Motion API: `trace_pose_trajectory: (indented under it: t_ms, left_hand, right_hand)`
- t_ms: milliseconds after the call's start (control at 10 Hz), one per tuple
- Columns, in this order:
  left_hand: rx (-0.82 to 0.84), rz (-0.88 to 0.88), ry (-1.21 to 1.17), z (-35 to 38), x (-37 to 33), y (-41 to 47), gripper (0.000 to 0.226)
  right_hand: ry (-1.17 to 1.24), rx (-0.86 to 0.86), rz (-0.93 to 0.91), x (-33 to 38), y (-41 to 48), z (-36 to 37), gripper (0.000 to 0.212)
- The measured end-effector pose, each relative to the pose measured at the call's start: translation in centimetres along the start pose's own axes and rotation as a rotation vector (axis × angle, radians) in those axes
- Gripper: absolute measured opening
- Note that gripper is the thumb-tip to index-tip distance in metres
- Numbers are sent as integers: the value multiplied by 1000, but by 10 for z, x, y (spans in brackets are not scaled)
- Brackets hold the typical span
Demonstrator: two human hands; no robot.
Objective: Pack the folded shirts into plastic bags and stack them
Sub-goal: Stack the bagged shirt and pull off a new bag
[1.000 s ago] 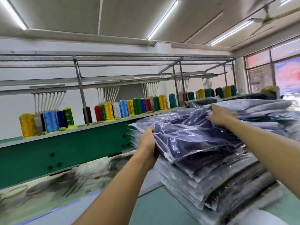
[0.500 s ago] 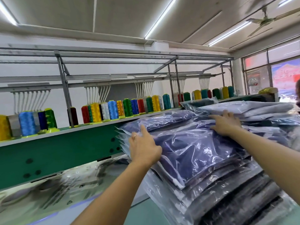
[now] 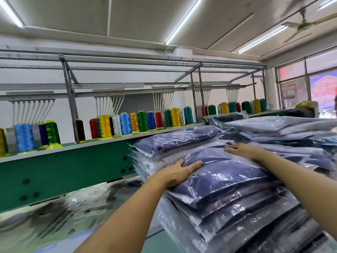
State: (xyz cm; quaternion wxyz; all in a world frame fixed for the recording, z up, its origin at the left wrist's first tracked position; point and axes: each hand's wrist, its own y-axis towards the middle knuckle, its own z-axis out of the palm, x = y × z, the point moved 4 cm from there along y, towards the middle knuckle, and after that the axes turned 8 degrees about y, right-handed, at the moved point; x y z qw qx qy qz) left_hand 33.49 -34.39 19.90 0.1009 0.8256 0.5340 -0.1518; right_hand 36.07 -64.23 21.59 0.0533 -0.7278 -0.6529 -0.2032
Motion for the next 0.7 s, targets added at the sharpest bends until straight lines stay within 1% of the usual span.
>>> trace_pose_trajectory:
  t_ms: [100, 200, 300, 400, 500, 600, 700]
  left_hand:
    - [37, 17, -35, 0, 0, 1, 130]
    - [70, 54, -70, 5, 0, 4, 130]
    - [22, 0, -224, 9, 2, 8, 108]
    - [-70, -23, -54, 7, 4, 7, 111]
    - [-171, -27, 100, -2, 2, -2, 112]
    - [-367, -56, 246, -20, 8, -24, 88]
    - [-529, -60, 288, -35, 16, -45, 65]
  right_hand:
    - [59, 56, -4, -2, 7, 4, 57]
    - [49, 65, 0, -3, 15, 10, 57]
    - [-8, 31, 7, -3, 17, 13, 56]
    - [-85, -49, 3, 0, 14, 12, 48]
    - [-112, -152, 4, 7, 5, 5, 40]
    - [-10, -300, 28, 36, -15, 1, 39]
    - [82, -358, -78, 76, -32, -7, 29]
